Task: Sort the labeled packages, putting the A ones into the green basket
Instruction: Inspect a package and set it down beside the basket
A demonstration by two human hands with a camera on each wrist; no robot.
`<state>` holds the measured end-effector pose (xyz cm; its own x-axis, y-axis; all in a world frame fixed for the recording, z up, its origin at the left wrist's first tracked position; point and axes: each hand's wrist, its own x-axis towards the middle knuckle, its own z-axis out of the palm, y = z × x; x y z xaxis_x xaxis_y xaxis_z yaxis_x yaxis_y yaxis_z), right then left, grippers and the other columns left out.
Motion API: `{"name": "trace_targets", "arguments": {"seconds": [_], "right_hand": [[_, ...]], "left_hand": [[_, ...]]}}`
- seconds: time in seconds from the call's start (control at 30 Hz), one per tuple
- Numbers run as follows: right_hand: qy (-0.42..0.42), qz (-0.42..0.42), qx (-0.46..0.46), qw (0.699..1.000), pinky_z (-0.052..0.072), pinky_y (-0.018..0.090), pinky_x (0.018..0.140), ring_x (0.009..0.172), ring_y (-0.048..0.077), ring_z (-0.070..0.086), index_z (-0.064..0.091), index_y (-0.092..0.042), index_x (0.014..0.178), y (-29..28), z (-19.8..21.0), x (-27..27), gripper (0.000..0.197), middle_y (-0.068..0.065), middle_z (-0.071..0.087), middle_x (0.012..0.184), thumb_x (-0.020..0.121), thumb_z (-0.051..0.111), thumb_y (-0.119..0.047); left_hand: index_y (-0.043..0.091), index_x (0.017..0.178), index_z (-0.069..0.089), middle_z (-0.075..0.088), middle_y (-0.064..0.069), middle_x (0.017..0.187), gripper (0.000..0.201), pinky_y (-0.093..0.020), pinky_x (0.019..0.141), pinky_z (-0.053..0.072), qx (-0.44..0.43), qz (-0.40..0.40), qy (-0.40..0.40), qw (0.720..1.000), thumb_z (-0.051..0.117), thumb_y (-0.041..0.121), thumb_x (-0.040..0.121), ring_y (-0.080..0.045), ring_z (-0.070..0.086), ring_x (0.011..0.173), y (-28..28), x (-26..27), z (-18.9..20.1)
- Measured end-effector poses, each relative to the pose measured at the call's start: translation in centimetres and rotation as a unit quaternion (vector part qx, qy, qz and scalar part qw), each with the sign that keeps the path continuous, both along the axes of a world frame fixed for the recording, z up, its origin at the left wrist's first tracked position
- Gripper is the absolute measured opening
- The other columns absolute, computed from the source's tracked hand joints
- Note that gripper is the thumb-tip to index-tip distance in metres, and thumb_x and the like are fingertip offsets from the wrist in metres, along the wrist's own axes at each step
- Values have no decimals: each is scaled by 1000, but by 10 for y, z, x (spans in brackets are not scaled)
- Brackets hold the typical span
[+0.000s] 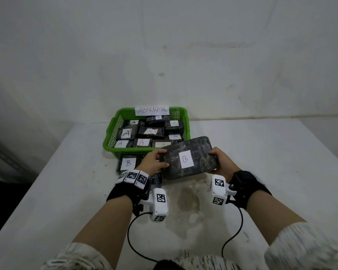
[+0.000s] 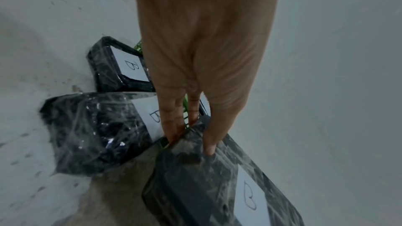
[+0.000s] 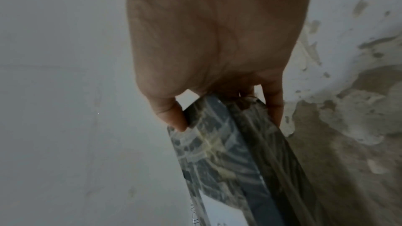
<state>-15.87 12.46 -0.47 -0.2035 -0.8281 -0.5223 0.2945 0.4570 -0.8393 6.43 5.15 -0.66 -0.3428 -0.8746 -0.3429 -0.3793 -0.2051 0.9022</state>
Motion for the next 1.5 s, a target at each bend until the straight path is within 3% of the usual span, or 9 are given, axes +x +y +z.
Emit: {"name": "trace_targets", "arguments": {"seconds": [0.07, 0.17, 0.33, 0.53, 0.63, 0.87, 1.03, 1.33, 1.5], "right_hand": [[18, -6, 24, 1000, 48, 33, 70, 87, 20, 57, 57, -18, 92, -1, -4, 3, 17, 8, 60, 98, 94, 41, -25], [13, -20, 56, 998, 49, 43, 89, 92, 29, 60, 62, -12, 96, -11, -15, 5, 24, 14, 65, 100, 89, 42, -23], [53, 10, 103, 993, 36, 36, 65, 57, 25, 38, 44, -18, 67, -30, -50, -14, 3, 7, 42, 66, 65, 47, -20], [60, -5, 105, 993, 45, 32, 63, 68, 17, 46, 45, -19, 77, -23, -39, 5, 20, 1, 46, 81, 97, 40, -17], [93, 11, 109, 990, 44, 30, 62, 68, 13, 44, 41, -23, 76, -24, -44, 7, 21, -2, 42, 82, 96, 41, -16], [107, 60, 111, 986, 43, 19, 54, 68, 6, 44, 42, -22, 77, -26, -50, 9, 27, -5, 43, 81, 100, 36, -10], [159, 99, 109, 976, 41, 21, 56, 69, 7, 44, 41, -11, 103, -25, -54, 9, 7, -4, 41, 81, 98, 40, -6], [347, 158, 117, 917, 43, 37, 78, 88, 28, 50, 49, 0, 92, -29, -63, 12, 14, 17, 52, 95, 95, 52, -12], [421, 200, 120, 876, 36, 28, 77, 95, 28, 52, 54, 3, 116, -24, -66, 12, 33, 20, 58, 115, 98, 49, -24]], "left_hand": [[11, 130, 49, 54, -13, 108, 53, -47, 91, 51, -11, -8, -37, 999, 66, -2, 82, -30, 57, 101, 0, 0, -4], [14, 133, 49, 56, -16, 123, 52, -45, 95, 49, -11, -9, -48, 999, 66, 5, 84, -31, 58, 109, -3, -1, -6], [14, 138, 45, 52, -14, 134, 49, -38, 102, 44, -11, -54, -95, 994, 60, 14, 90, -26, 54, 118, -5, -3, -4], [10, 144, 35, 33, -11, 149, 61, -29, 107, 32, -35, -119, -209, 970, 61, 23, 90, -27, 37, 134, -1, -9, -12], [13, 144, 34, 16, -9, 149, 67, -35, 113, 26, -41, -125, -274, 953, 63, 33, 87, -28, 24, 138, 0, -11, -17], [26, 145, 33, 20, -8, 155, 62, -42, 112, 20, -51, -206, -343, 915, 58, 39, 89, -34, 10, 141, 6, -15, -16], [38, 144, 30, 2, -7, 159, 58, -46, 115, 12, -26, -240, -349, 905, 55, 39, 91, -35, 3, 144, 11, -18, -7], [38, 145, 26, -3, -7, 159, 57, -50, 115, 14, -36, -297, -421, 856, 48, 45, 93, -36, 1, 144, 14, -23, -4], [33, 148, 19, -7, -10, 158, 61, -51, 115, 17, -60, -315, -445, 836, 47, 40, 95, -36, -5, 144, 19, -24, -10]]}}
